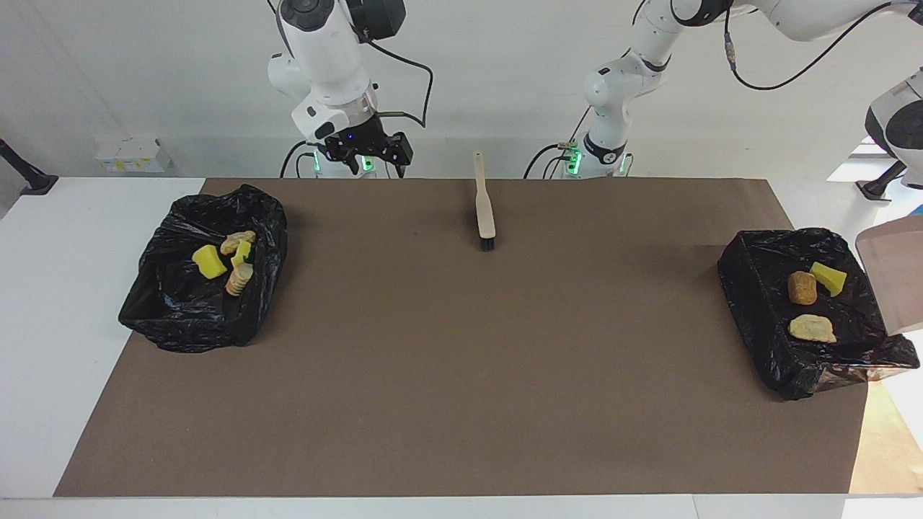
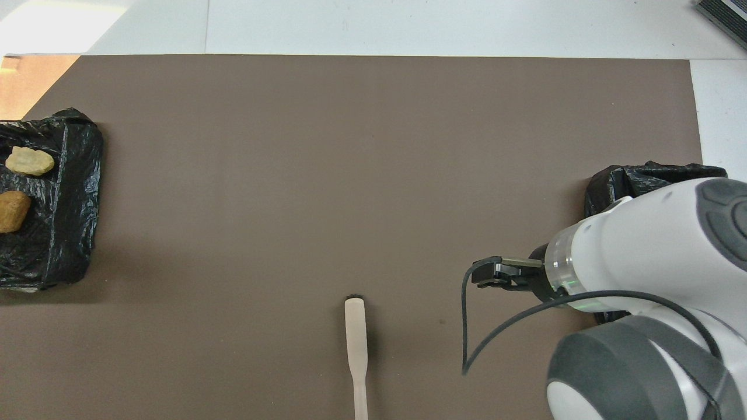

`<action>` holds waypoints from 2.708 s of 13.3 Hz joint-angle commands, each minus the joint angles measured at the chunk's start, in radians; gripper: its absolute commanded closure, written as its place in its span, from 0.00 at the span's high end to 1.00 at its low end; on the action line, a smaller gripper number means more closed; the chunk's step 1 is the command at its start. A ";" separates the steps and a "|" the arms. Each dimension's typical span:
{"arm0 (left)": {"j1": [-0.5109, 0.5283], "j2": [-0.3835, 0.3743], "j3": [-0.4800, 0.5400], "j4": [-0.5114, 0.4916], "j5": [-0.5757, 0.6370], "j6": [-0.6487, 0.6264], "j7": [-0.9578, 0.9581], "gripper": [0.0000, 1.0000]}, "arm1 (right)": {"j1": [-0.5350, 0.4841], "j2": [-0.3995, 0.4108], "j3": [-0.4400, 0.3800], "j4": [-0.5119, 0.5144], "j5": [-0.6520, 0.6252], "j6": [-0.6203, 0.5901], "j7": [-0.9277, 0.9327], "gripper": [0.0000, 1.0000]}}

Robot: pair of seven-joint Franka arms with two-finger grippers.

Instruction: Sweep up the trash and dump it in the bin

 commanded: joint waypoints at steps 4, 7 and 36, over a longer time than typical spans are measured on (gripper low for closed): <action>-0.054 0.006 0.003 0.085 -0.100 -0.066 0.048 0.00 | -0.046 0.058 0.015 0.124 -0.047 -0.052 -0.031 1.00; -0.106 0.015 0.002 0.105 -0.171 -0.166 0.068 0.00 | -0.046 0.057 0.013 0.129 -0.047 -0.063 -0.031 1.00; -0.903 0.013 -0.008 -0.217 -1.250 -0.186 -2.082 0.00 | 0.247 0.247 -0.451 0.517 -0.203 -0.293 -0.258 1.00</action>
